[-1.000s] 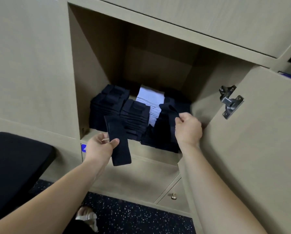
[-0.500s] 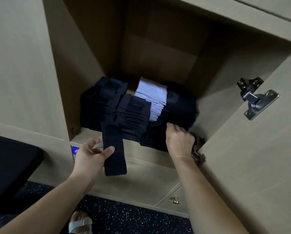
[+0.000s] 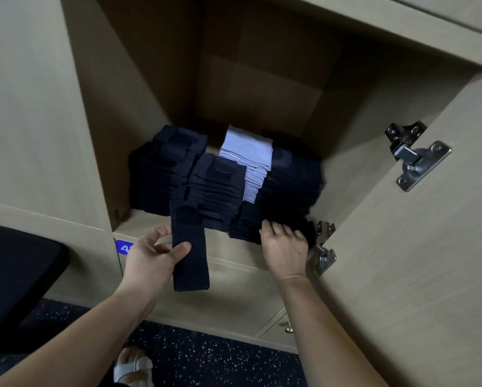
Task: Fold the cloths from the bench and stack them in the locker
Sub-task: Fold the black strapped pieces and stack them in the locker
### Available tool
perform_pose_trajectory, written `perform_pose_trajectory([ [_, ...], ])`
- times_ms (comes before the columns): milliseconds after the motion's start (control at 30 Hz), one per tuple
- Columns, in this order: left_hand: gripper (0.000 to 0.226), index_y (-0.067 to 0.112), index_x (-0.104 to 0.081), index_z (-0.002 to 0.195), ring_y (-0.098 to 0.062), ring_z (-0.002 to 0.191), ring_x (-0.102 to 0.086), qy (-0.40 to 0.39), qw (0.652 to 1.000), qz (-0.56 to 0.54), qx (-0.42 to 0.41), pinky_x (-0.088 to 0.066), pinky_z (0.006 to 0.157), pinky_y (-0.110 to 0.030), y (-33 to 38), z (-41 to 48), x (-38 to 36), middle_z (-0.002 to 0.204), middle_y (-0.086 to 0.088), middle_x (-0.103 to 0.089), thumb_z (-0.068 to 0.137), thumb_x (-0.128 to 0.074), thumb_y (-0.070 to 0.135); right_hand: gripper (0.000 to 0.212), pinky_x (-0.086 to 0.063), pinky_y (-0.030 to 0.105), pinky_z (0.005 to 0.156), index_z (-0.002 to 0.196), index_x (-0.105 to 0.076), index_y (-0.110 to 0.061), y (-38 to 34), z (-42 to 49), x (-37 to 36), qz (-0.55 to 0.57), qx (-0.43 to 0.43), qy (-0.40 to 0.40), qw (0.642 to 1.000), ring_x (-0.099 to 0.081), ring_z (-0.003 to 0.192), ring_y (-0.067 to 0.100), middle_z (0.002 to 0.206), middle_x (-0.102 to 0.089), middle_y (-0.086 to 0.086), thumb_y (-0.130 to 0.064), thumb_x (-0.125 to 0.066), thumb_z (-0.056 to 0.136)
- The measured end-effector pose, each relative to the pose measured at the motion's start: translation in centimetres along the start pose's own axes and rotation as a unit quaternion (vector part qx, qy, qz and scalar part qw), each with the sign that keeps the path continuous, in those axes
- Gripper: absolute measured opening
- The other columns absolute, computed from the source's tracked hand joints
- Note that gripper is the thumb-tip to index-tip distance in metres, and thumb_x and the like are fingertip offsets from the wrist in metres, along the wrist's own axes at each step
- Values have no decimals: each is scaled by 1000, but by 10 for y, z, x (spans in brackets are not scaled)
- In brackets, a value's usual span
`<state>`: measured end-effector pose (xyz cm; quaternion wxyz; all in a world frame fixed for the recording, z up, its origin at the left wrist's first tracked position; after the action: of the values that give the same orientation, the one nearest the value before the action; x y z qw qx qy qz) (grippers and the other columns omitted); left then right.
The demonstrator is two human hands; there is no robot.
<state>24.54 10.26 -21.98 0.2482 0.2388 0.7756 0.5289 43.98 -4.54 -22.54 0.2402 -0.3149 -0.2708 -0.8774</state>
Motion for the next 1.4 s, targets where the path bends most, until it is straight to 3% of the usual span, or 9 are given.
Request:
perform_pose_trajectory([
  [267,38,16,-57,122,-23,86,-71,-4,1000,1,-10,-56,72,-33,12,-11,-4,90,-12,-73,88,-67,4,25,-49,28,56,91,-74,-13,2,3,32,93,-50,71,992,-68,69,21,84,-73,1,-27,-55,83],
  [367,30,20,-59,117,-17,80,-71,-6,999,19,-25,-55,60,-25,24,-21,-11,85,-5,-73,91,-65,6,31,-51,27,62,99,-74,-19,-6,10,71,237,-172,-30,956,-68,76,18,87,-73,-5,-35,-50,89],
  [400,30,19,-60,117,-18,80,-72,-3,999,24,-27,-57,65,-29,26,-25,-12,83,-4,-74,91,-65,6,29,-53,28,69,102,-73,-21,-12,10,80,330,-230,-120,908,-68,82,16,91,-73,-6,-38,-53,91],
  [533,28,20,-61,116,-24,83,-73,-21,997,58,-39,-58,82,-43,30,-46,-14,84,-7,-75,93,-62,4,15,-58,23,69,90,-71,-11,-48,-4,123,678,-356,-306,565,-69,75,13,94,-74,12,-22,-62,94],
  [733,33,22,-60,123,-19,83,-69,-19,966,231,-111,-56,67,-33,38,-84,-6,99,-1,-73,92,-64,11,9,-53,20,54,84,-62,-13,-60,-28,158,691,-438,-328,472,-65,61,10,78,-68,5,-8,-66,90],
  [1033,48,13,-52,138,-21,118,-57,-13,933,334,-133,-47,88,-32,49,-95,-1,131,-3,-60,93,-64,26,18,-59,38,74,75,-60,-17,-13,-21,156,640,-499,-255,525,-64,71,24,79,-65,9,-5,-68,85],
  [1133,48,13,-53,137,-19,119,-57,-6,927,349,-141,-41,94,-27,47,-81,0,131,-4,-61,92,-65,28,11,-56,46,84,72,-68,-16,22,2,144,539,-470,-208,668,-67,81,30,77,-67,5,-11,-71,82],
  [1233,50,14,-52,138,-18,123,-54,-6,921,360,-147,-39,97,-27,46,-64,-4,133,-3,-59,92,-65,29,14,-52,33,73,87,-71,-11,44,32,139,357,-385,-172,834,-65,88,33,87,-71,8,-20,-60,88],
  [1400,52,14,-50,140,-16,125,-52,-19,913,372,-165,-34,96,-19,41,-32,-17,135,-2,-57,92,-66,27,15,-29,26,55,86,-66,-12,58,70,109,138,-224,-144,954,-64,80,34,81,-67,9,-12,-52,92],
])
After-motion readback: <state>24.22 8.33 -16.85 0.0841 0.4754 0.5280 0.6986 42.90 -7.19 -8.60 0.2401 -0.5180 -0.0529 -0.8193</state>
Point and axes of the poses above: each hand's wrist, its own z-axis towards the middle knuckle, its own x-axis out of the back of the hand, y = z × x, the point moved 4 cm from there along z, towards the middle knuckle
